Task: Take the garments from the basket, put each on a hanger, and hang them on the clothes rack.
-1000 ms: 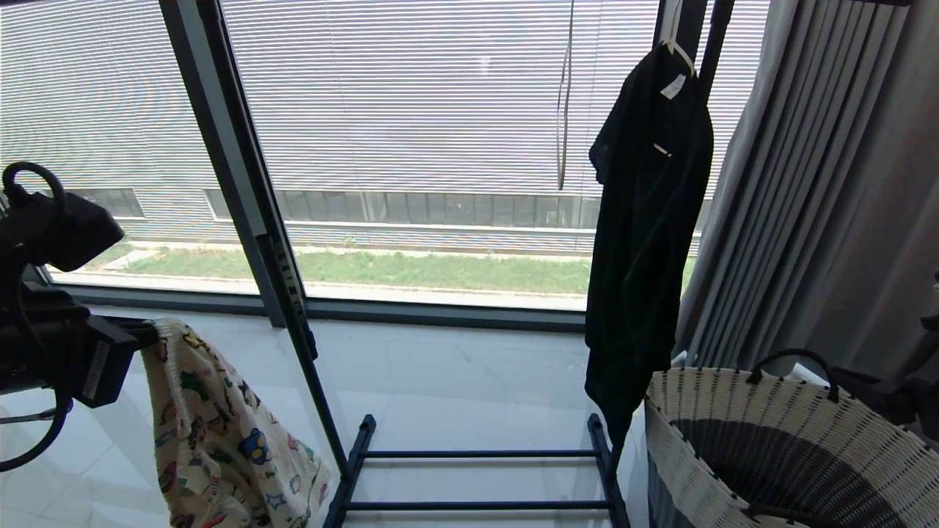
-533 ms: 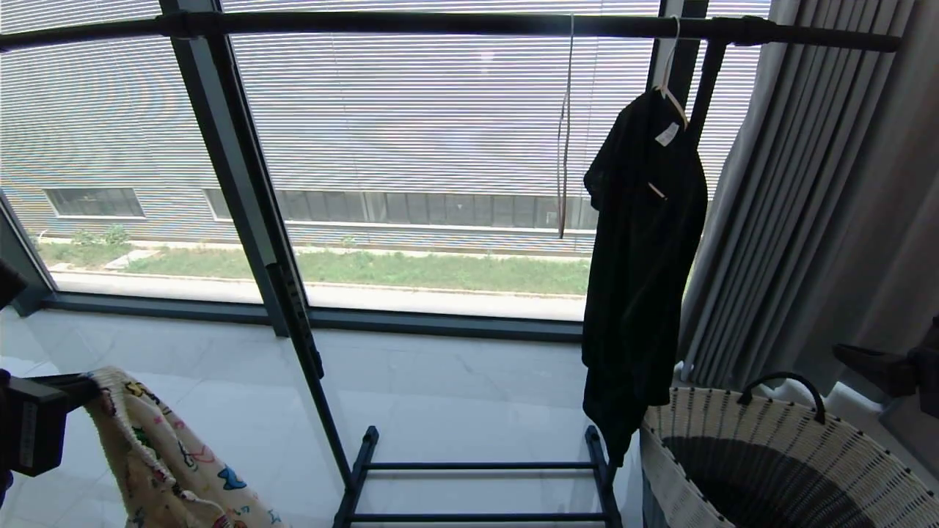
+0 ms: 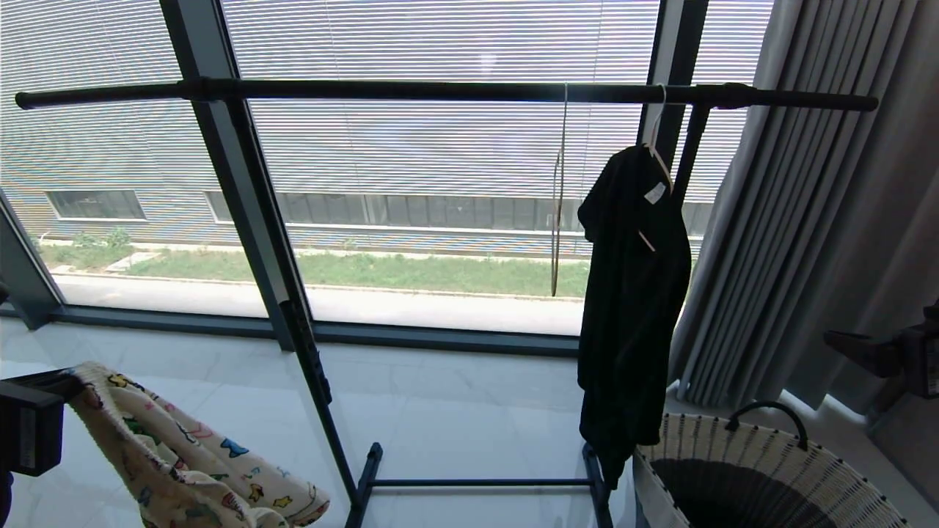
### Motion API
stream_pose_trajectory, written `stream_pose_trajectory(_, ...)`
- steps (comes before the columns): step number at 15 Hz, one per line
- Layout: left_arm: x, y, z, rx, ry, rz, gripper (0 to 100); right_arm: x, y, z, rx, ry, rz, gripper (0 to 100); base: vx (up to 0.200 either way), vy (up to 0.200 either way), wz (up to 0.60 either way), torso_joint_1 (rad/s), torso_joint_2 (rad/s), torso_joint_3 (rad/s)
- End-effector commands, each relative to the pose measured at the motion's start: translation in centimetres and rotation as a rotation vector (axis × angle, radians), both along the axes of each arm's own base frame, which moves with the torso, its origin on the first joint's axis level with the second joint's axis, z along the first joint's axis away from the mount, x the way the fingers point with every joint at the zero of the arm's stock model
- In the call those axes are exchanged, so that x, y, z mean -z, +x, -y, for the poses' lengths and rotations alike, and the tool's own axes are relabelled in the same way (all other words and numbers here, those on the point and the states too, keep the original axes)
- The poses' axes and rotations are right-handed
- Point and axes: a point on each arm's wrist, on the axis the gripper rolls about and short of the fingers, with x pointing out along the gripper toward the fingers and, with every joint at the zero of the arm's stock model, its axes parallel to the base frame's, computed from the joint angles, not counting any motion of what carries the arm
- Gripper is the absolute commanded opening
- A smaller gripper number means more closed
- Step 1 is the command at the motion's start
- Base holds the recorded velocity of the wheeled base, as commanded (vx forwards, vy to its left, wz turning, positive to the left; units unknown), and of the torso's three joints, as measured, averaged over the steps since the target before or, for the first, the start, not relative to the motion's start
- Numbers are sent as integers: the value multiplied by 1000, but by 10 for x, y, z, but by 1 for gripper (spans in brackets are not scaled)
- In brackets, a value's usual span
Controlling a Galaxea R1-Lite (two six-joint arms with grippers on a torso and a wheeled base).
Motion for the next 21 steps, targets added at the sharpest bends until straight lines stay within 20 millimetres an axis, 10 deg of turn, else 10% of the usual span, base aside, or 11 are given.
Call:
stream_pose_trajectory(1, 1, 2, -1, -1, -2, -8, 0, 0, 1, 0, 0, -1, -3, 100, 0, 0, 0, 207, -476, -276)
stream_pose_trajectory(21, 7, -4, 0, -49, 19, -21, 0, -5, 22, -31, -165, 72, 108, 100, 0, 130, 0, 66, -148, -82)
